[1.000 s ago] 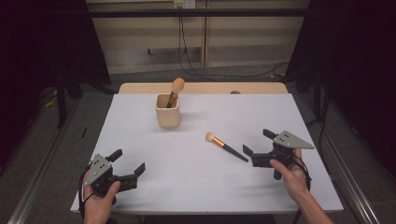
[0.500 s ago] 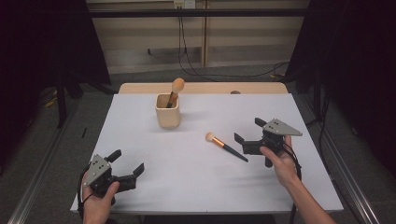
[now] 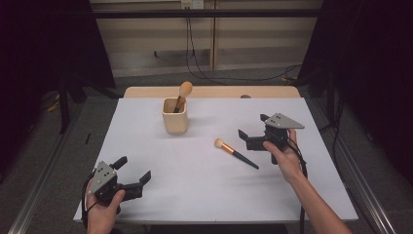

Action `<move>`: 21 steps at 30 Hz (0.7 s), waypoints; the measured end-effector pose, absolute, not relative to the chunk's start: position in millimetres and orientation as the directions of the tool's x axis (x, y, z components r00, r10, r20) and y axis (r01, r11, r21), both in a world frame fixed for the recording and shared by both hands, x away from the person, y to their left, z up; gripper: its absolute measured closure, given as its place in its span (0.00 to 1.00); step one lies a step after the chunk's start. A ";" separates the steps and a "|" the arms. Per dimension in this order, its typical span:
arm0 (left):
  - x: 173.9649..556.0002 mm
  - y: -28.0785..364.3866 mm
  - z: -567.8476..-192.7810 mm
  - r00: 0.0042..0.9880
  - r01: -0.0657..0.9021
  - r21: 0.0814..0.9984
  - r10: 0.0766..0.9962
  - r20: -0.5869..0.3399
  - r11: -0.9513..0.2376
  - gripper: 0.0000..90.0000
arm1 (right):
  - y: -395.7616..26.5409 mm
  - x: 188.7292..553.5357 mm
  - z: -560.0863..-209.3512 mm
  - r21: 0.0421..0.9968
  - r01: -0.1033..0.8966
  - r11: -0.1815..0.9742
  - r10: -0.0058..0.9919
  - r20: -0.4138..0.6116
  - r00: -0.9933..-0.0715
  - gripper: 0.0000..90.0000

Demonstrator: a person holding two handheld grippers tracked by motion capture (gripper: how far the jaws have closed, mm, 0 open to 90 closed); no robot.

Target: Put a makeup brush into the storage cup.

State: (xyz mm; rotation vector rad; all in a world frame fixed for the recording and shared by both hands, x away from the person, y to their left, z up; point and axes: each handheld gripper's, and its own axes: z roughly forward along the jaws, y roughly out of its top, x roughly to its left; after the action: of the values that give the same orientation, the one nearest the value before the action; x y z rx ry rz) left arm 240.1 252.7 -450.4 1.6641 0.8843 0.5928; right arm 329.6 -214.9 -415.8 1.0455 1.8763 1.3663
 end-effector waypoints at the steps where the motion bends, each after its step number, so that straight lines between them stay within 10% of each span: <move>1: 240.1 253.5 -450.1 0.593 0.248 0.962 0.803 -0.054 -0.118 0.03 | -214.0 332.2 -414.6 0.952 0.259 0.164 0.854 -0.006 -0.520 0.01; 21: 240.0 256.3 -450.4 0.576 0.247 0.963 0.815 -0.057 -0.108 0.03 | -195.8 362.4 -411.3 0.799 0.476 0.368 0.796 -0.006 -0.605 0.05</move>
State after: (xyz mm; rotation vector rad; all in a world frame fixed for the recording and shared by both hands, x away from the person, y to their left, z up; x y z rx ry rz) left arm 240.0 256.3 -450.4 1.6526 0.9015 0.6128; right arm 362.4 -195.8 -411.3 1.1073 2.2424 1.1137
